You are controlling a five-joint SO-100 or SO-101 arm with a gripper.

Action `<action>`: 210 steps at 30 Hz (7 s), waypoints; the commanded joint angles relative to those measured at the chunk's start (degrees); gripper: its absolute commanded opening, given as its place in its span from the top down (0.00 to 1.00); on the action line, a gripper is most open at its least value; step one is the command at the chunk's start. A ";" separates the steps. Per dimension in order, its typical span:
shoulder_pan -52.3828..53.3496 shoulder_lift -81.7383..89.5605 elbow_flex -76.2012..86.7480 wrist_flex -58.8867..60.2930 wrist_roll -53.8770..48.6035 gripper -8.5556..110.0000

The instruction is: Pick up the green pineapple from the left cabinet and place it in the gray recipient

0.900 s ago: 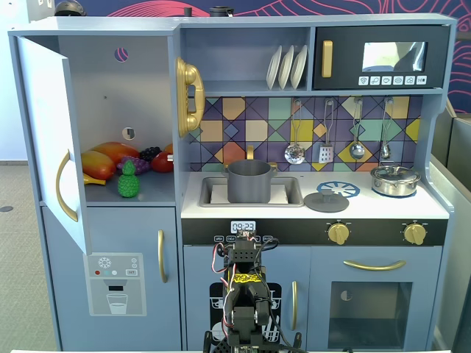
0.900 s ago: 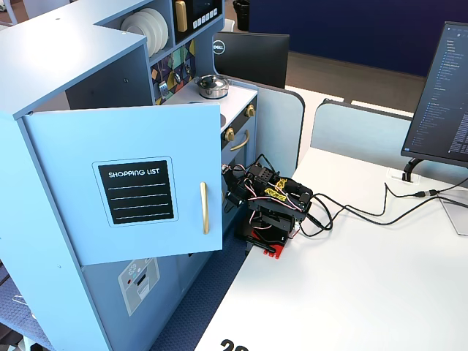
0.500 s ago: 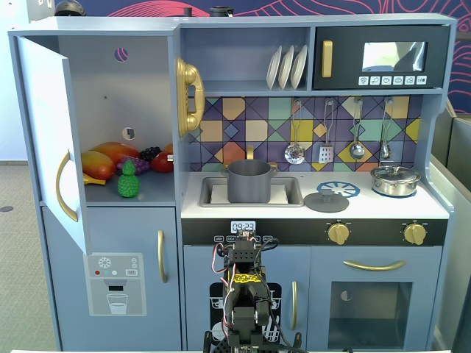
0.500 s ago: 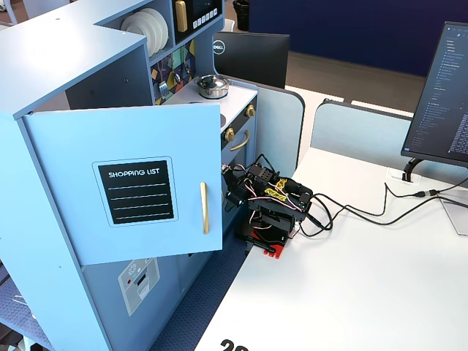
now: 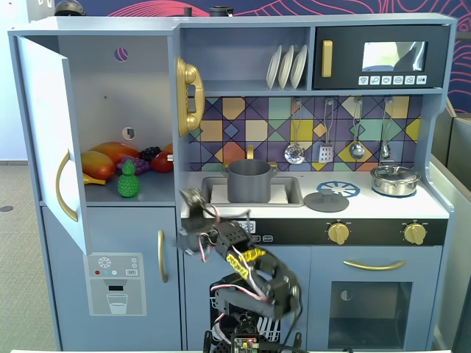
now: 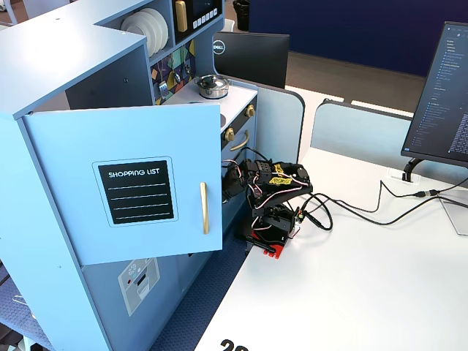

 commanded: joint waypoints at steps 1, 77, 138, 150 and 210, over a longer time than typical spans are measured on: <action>-6.86 -5.36 -8.96 -13.71 -0.35 0.93; -0.97 -55.99 -39.64 -48.16 2.46 0.53; 11.87 4.13 -33.57 -12.39 -9.49 0.93; 40.87 -1.05 -33.49 -16.44 -0.62 0.93; 46.23 -14.94 -54.23 12.04 0.44 0.75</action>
